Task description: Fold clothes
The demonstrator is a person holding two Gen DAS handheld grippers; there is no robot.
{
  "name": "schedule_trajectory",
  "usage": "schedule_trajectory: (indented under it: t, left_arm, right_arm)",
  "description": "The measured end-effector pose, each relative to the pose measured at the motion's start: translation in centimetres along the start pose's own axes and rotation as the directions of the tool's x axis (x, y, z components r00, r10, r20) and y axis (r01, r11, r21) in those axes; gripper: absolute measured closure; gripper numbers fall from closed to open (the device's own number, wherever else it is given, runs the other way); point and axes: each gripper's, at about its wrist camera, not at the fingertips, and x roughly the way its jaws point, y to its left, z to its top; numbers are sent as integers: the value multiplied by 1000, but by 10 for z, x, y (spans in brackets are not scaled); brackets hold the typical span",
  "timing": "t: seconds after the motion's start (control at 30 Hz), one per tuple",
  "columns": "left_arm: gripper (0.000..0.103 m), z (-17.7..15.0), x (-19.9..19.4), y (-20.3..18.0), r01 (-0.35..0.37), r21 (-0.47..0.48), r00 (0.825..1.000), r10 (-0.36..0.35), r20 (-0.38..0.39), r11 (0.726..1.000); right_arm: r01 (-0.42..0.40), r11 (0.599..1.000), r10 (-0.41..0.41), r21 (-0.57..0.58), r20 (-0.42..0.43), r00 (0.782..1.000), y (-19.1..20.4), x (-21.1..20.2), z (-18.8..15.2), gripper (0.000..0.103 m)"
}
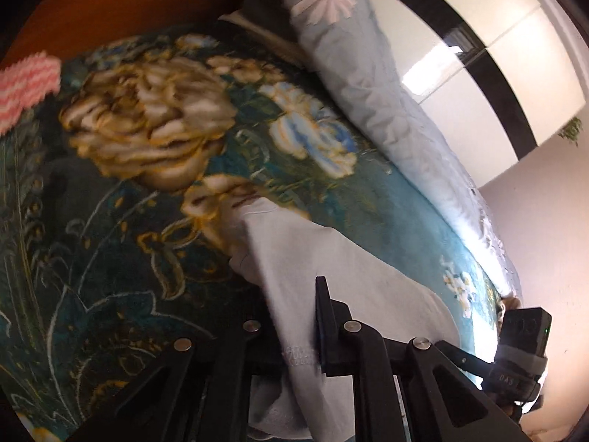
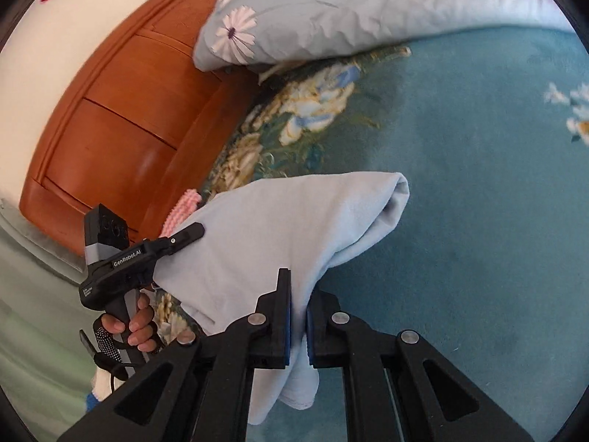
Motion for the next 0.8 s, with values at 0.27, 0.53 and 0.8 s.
schedule_trajectory:
  t: [0.27, 0.53, 0.8]
  left_arm:
    - [80, -18, 3, 24, 2, -61, 1000, -4, -27, 998]
    - [52, -26, -60, -28, -162, 118, 982, 147, 120, 980]
    - [49, -51, -15, -52, -182, 215, 983, 180, 28, 960]
  right_arm:
    - [40, 999, -40, 2, -34, 999, -18, 10, -17, 94]
    - [252, 950, -233, -184, 122, 965, 21, -37, -15, 80]
    - [176, 924, -177, -339, 26, 984, 71, 13, -33, 80]
